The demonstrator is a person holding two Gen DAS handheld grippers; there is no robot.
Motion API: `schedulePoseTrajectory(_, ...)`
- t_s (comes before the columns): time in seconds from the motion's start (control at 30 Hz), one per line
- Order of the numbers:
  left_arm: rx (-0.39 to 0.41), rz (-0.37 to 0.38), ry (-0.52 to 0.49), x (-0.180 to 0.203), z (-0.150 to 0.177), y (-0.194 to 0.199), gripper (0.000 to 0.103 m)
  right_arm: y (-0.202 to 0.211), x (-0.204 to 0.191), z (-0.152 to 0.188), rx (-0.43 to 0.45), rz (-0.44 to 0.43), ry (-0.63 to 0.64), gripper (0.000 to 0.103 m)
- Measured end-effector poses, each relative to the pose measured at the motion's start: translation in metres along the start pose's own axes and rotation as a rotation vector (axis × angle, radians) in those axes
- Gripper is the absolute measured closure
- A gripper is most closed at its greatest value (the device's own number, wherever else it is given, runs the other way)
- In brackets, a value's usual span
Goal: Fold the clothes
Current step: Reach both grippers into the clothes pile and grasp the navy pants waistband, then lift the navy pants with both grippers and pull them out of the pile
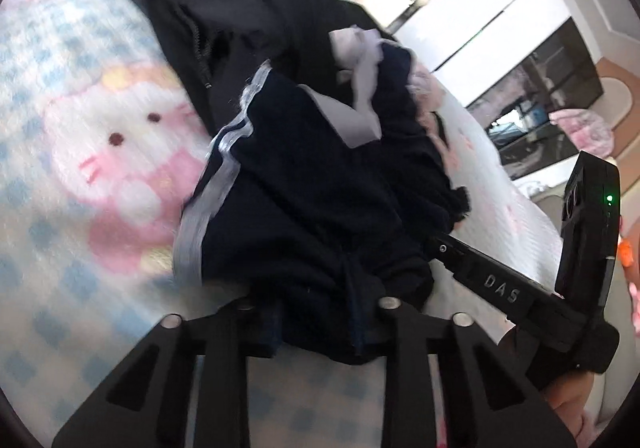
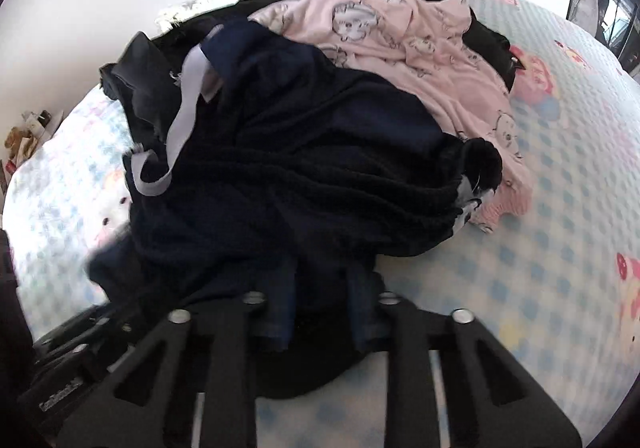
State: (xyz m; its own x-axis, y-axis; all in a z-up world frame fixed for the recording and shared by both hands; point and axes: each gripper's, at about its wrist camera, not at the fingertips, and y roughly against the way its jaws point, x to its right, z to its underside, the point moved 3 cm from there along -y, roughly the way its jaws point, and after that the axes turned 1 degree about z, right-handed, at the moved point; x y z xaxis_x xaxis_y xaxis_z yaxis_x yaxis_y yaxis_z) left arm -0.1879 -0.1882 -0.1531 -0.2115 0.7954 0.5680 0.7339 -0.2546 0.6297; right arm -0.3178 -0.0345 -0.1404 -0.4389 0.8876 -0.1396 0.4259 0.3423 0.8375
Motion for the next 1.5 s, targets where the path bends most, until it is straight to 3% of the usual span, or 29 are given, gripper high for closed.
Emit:
schedulePoseTrajectory(0.07,0.021,0.033,-0.046,0.015,0.001,0.011,0.083,0.015,0.005,0.003,0.018,-0.013,-0.020,0.100)
schedulePoseTrajectory(0.17,-0.001,0.049,-0.127,0.048,0.020,0.020,0.083,0.051,0.006,0.012,0.059,-0.006,0.030,0.100)
schedulePoseTrajectory(0.23,-0.032,0.107,-0.150,0.073,0.033,0.026,0.083,0.073,0.009,0.023,0.073,-0.008,0.058,0.101)
schedulePoseTrajectory(0.4,-0.152,0.204,-0.221,0.143,0.106,0.033,0.083,0.141,0.040,0.079,0.089,0.015,0.041,0.101)
schedulePoseTrajectory(0.67,-0.354,0.344,-0.339,0.255,0.231,0.041,0.083,0.262,0.141,0.204,0.123,0.101,-0.110,0.101)
schedulePoseTrajectory(0.8,-0.458,0.403,-0.405,0.310,0.292,0.044,0.083,0.315,0.196,0.279,0.125,0.231,-0.176,0.101)
schedulePoseTrajectory(0.9,-0.546,0.390,-0.453,0.338,0.328,0.035,0.083,0.339,0.232,0.341,0.096,0.256,-0.298,0.100)
schedulePoseTrajectory(1.0,-0.603,0.333,-0.495,0.347,0.358,0.038,0.083,0.351,0.266,0.396,0.051,0.223,-0.443,0.100)
schedulePoseTrajectory(1.13,-0.616,0.242,-0.488,0.309,0.372,0.051,0.079,0.355,0.287,0.445,0.025,0.132,-0.555,0.098)
schedulePoseTrajectory(1.2,-0.605,0.206,-0.461,0.293,0.368,0.054,0.072,0.355,0.291,0.454,0.024,0.105,-0.573,0.098)
schedulePoseTrajectory(1.27,-0.589,0.177,-0.436,0.279,0.361,0.057,0.072,0.354,0.294,0.458,0.022,0.083,-0.580,0.096)
schedulePoseTrajectory(1.4,-0.507,0.188,-0.437,0.294,0.337,0.059,0.071,0.361,0.294,0.454,0.057,0.053,-0.569,0.087)
schedulePoseTrajectory(1.5,-0.461,0.156,-0.423,0.302,0.319,0.057,0.060,0.368,0.302,0.451,0.076,0.049,-0.575,0.082)
